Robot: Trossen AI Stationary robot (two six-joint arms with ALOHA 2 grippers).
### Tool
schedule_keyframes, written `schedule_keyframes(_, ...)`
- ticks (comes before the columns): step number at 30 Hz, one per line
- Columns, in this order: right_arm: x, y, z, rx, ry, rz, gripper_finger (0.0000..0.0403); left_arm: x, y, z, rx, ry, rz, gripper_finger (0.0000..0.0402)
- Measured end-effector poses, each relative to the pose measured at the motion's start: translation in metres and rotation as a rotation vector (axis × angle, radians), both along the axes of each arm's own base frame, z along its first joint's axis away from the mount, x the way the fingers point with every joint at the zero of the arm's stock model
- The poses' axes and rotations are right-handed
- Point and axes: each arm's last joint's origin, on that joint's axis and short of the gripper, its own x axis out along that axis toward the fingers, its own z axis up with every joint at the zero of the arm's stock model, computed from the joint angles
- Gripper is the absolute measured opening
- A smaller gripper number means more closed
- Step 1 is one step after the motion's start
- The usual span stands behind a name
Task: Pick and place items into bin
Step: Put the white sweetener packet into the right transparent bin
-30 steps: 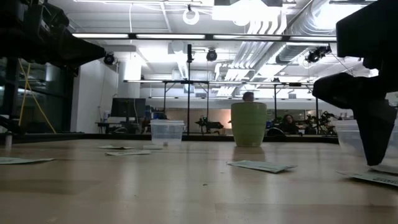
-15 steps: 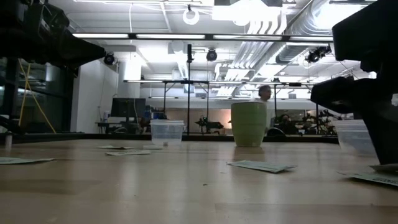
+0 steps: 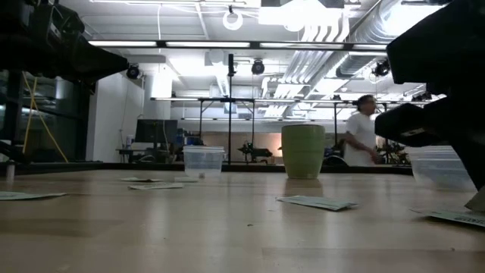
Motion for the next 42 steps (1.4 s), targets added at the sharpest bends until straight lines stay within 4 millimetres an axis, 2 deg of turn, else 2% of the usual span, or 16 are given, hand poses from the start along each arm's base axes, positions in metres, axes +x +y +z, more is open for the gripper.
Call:
schedule_keyframes(5, 0.008, -0.002, 0.007, 0.044, 0.03, -0.012, 0.0009, 0.0, 0.0, 0.0, 0.0, 0.0, 0.0, 0.0092)
schedule_keyframes(8, 0.012, -0.003, 0.016, 0.016, 0.064, -0.02, 0.0006, 0.0, 0.0, 0.0, 0.0, 0.0, 0.0, 0.0092)
schedule_keyframes(18, 0.013, -0.003, 0.077, -0.284, 0.172, -0.089, 0.0005, 0.0, 0.0, 0.0, 0.0, -0.001, 0.0, 0.0092)
schedule_keyframes(23, -0.006, -0.014, 0.096, -0.445, 0.235, -0.155, 0.0008, 0.0, 0.0, 0.0, 0.0, -0.001, 0.0, 0.0092)
schedule_keyframes(26, -0.022, -0.024, 0.1, -0.464, 0.244, -0.196, 0.0004, 0.0, 0.0, 0.0, 0.0, -0.001, 0.0, 0.0092)
schedule_keyframes(31, -0.046, -0.043, 0.108, -0.448, 0.155, -0.279, 0.0006, 0.0, 0.0, 0.0, 0.0, -0.001, 0.0, 0.0092)
schedule_keyframes(36, -0.065, -0.063, 0.105, -0.431, 0.114, -0.322, 0.0003, 0.0, 0.0, 0.0, 0.0, -0.001, 0.0, 0.0092)
schedule_keyframes(42, -0.081, -0.086, 0.087, -0.436, 0.123, -0.36, 0.0009, 0.0, 0.0, 0.0, 0.0, -0.001, 0.0, 0.0092)
